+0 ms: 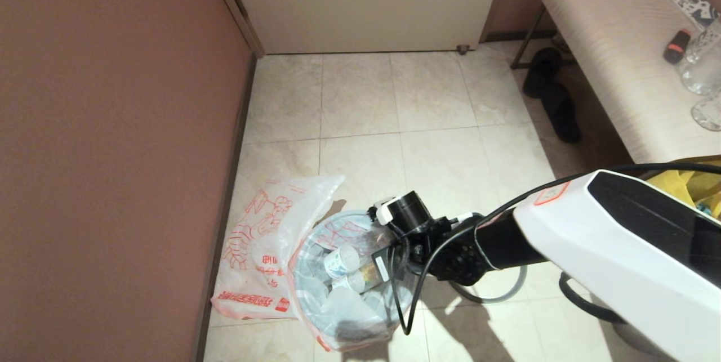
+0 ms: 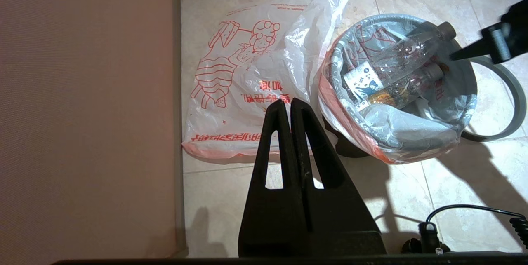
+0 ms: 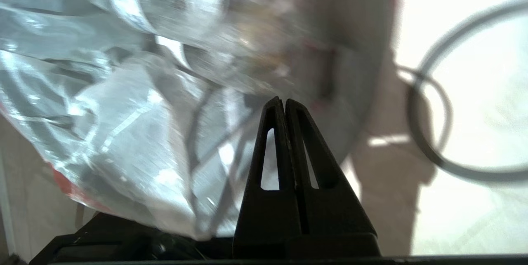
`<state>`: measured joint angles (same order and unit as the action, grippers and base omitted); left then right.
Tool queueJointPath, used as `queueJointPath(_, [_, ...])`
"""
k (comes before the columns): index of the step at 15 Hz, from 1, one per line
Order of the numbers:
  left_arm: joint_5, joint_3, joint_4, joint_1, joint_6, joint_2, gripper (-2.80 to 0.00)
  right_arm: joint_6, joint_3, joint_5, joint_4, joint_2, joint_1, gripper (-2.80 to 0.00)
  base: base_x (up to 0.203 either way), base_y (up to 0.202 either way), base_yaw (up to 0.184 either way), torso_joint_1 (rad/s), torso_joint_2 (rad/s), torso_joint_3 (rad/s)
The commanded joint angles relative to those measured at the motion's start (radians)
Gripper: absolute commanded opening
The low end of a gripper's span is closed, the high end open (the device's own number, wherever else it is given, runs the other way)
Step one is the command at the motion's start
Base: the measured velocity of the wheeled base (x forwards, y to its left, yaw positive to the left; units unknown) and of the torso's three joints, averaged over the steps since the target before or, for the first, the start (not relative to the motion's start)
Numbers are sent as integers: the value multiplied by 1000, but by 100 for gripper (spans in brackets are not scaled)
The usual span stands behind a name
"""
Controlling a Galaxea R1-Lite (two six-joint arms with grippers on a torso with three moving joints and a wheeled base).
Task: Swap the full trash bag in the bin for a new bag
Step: Place the trash bag on the floor
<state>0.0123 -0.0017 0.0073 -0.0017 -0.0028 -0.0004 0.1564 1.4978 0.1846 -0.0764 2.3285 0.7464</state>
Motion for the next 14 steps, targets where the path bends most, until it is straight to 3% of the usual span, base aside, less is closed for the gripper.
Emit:
queueJointPath(1, [0,0,0,0,0,0,-280,24,-89,44,0,-113,-17,-280,0,0,0,0,0,0])
queueJointPath(4, [0,1,0,0,0,0,-280,40,-149,95,0,-144,-52,-280,0,0,0,0,0,0])
queueJointPath(5, [0,0,0,0,0,0,-280,40,-160,96,0,-143,-55,0,0,0,0,0,0,0])
queueJointPath(14, [0,0,0,0,0,0,-280,36,-175,91,-5,-79,-65,0,0,0,0,0,0,0])
